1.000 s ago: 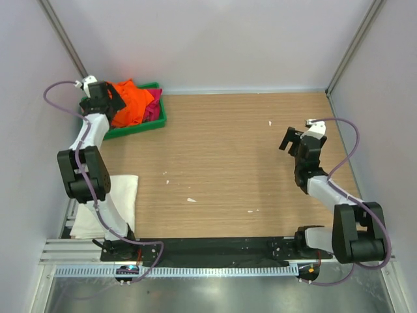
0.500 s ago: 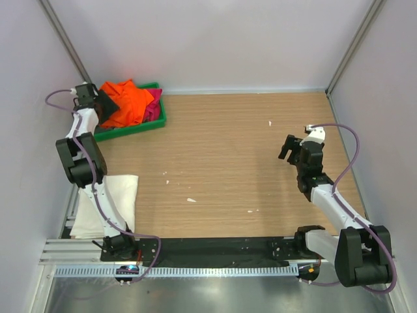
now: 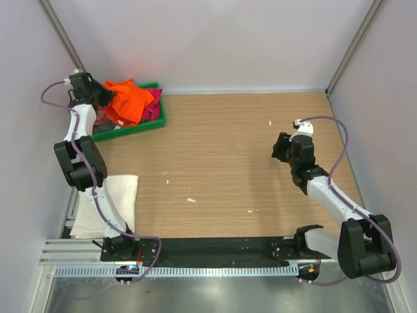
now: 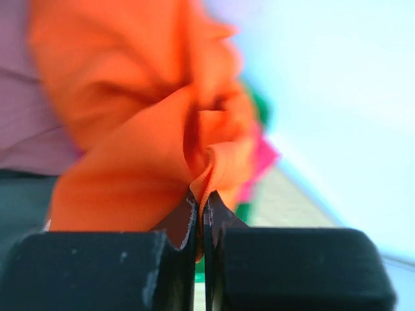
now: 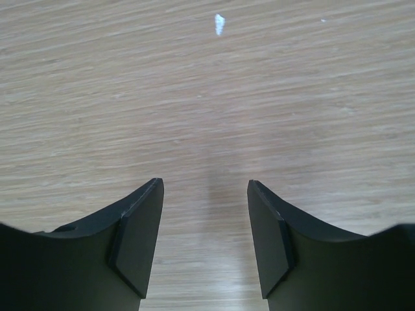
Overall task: Fold and stack the t-shirts
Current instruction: Grab the tshirt from the pile, then move the tshirt to the center of the board
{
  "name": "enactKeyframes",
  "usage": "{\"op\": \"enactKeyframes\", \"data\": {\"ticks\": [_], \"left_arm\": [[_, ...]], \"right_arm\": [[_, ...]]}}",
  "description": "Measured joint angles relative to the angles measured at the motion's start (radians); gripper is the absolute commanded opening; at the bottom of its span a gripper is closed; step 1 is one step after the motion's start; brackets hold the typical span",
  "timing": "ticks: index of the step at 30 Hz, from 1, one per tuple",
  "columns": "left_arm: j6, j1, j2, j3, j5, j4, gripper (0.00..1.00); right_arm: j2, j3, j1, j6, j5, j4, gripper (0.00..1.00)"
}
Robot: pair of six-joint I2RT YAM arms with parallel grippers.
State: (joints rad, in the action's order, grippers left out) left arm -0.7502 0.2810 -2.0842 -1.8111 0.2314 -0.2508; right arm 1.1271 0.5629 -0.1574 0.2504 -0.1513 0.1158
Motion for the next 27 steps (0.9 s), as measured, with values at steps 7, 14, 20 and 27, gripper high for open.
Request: {"op": "enactKeyframes", "data": {"ticks": [7, 14, 20, 27], "left_arm": [[-0.181, -0.112, 0.211, 0.002, 0.014, 0.042, 0.00], [-0.174, -0.499, 0.499, 0.067, -0.047, 0.014, 0.00], [-0.125, -0.711, 0.841, 0.516, -0.071, -0.015, 0.94], [-0.007, -0.754, 1.113, 0.890, -0.047, -0.185, 0.98]], "right_arm": [[0.046, 0.150, -0.126, -0.004, -0.014, -0.081, 0.75], [0.127, 0.333, -0.177, 0.026, 0.002, -0.222, 1.00], [0.148, 0.417, -0.182, 0.094, 0.060, -0.350, 1.00], [0.054, 0.378, -0.182, 0.138, 0.095, -0.518, 0.77]]}}
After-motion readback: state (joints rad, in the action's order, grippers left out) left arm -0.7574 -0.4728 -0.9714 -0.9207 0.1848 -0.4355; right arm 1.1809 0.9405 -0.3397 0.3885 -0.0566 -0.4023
